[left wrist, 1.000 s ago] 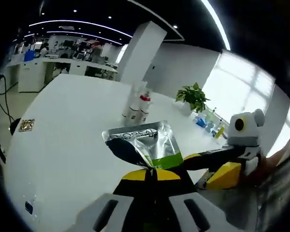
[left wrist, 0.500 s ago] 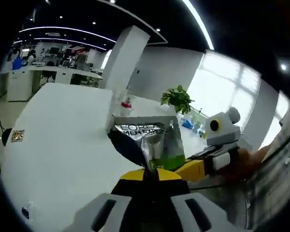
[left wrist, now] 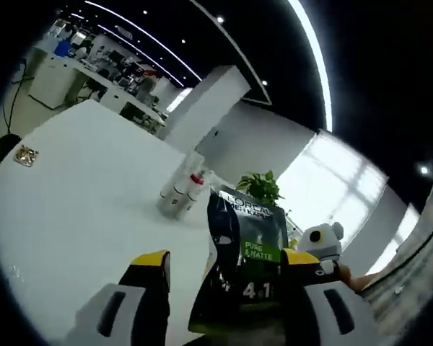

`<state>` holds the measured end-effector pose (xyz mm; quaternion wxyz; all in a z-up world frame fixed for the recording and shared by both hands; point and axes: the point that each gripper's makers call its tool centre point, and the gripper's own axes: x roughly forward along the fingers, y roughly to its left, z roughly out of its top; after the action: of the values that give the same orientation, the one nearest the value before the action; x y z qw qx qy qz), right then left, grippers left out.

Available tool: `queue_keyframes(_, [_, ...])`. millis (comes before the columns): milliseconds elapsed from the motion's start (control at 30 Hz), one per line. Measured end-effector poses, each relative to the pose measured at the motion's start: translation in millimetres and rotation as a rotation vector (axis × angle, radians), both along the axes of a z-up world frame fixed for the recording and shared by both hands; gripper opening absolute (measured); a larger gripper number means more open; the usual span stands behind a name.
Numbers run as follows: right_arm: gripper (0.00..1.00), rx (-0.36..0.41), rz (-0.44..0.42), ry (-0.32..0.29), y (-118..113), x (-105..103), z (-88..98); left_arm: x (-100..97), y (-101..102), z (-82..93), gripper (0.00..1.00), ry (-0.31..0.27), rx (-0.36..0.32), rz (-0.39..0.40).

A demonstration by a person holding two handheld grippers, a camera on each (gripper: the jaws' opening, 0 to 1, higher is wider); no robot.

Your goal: Arrange the skincare products in the storage area until every visible bottle or jar stands upright without overlapping.

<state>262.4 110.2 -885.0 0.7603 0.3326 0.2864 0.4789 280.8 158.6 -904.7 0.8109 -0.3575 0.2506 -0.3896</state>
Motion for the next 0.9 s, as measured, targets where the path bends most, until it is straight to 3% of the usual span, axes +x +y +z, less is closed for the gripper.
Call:
queue_keyframes(67, [0.0, 0.012, 0.007, -0.008, 0, -2, 3.3, -3.2, -7, 7.8, 0.53, 0.053, -0.135, -0.047])
queue_keyframes(167, [0.0, 0.051, 0.042, -0.005, 4, -8, 9.5, -2.1, -8, 6.3, 0.49, 0.053, -0.145, -0.045])
queue_keyframes(233, [0.0, 0.052, 0.057, -0.006, 6, -11, 10.4, -3.3, -7, 6.1, 0.36, 0.084, -0.174, -0.046])
queue_keyframes(267, [0.0, 0.054, 0.064, -0.007, 7, -13, 10.7, -4.2, -7, 8.0, 0.25, 0.08, -0.184, -0.051])
queue_keyframes(400, [0.0, 0.07, 0.04, 0.001, 3, -9, 11.7, -3.8, -2, 24.5, 0.16, 0.044, -0.26, -0.034])
queue_keyframes(467, [0.0, 0.074, 0.023, -0.003, 1, -6, 12.2, -3.8, 4, 28.9, 0.04, 0.034, -0.281, -0.012])
queue_keyframes(667, [0.02, 0.057, 0.018, -0.052, 4, -6, 12.4, -6.7, 4, 40.3, 0.01, -0.006, -0.329, -0.019])
queue_keyframes(700, [0.07, 0.063, 0.02, -0.081, 6, -6, 15.5, -6.0, 6, 46.4, 0.01, 0.023, -0.395, -0.013])
queue_keyframes(767, [0.19, 0.089, 0.017, -0.068, 10, -6, 17.3, -6.7, 8, 53.6, 0.01, 0.013, -0.445, -0.017])
queue_keyframes(900, [0.12, 0.114, 0.044, -0.064, 11, -8, 20.3, -7.3, 9, 56.6, 0.01, 0.037, -0.475, -0.024])
